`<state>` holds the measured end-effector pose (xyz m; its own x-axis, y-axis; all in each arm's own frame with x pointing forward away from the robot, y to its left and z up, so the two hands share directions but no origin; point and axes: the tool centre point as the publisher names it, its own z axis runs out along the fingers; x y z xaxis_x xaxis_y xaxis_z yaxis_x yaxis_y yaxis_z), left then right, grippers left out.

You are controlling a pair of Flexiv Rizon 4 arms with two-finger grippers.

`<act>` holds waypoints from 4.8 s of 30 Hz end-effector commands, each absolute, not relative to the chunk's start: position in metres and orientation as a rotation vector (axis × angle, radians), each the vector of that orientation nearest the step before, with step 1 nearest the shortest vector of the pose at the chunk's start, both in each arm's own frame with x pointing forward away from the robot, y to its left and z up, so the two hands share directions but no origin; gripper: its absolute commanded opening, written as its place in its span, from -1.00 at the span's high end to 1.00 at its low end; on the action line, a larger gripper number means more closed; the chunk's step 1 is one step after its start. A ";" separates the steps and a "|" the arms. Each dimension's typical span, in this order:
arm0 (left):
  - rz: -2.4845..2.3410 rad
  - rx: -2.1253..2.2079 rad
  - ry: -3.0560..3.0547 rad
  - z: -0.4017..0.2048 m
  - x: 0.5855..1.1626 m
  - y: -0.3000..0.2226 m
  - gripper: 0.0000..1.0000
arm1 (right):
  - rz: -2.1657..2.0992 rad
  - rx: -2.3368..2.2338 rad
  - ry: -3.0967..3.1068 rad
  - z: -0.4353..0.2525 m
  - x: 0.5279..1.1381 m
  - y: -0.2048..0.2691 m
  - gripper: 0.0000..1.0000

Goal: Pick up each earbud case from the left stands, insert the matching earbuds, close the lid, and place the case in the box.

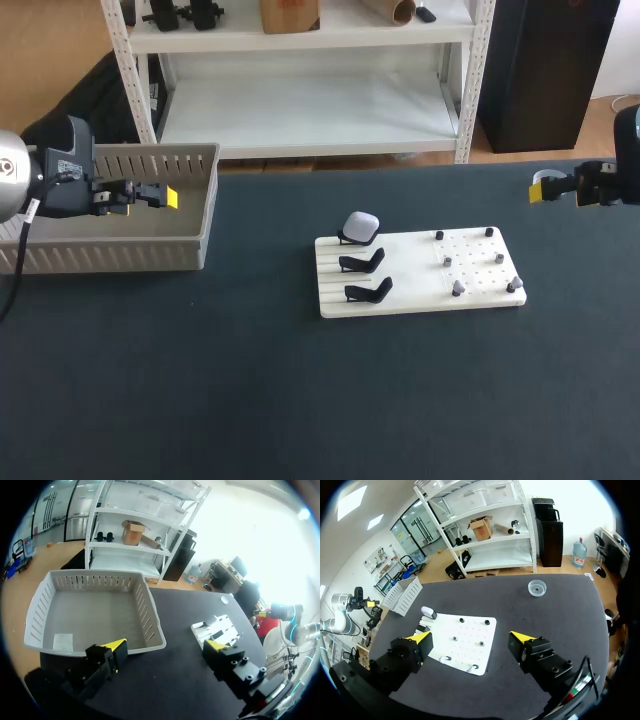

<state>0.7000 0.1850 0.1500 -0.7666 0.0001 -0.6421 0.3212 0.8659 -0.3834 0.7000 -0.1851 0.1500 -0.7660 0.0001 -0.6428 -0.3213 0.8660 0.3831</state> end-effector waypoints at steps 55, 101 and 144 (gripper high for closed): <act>-0.963 1.744 1.310 0.200 0.664 0.159 -1.00 | 0.636 -0.231 2.374 0.150 0.700 -0.185 -1.00; -0.820 1.502 1.679 0.045 0.771 -0.068 -1.00 | 0.636 -0.231 2.374 0.150 0.700 -0.185 -1.00; -0.860 1.483 1.738 0.033 0.778 -0.072 -0.29 | 0.636 -0.231 2.374 0.150 0.700 -0.185 -1.00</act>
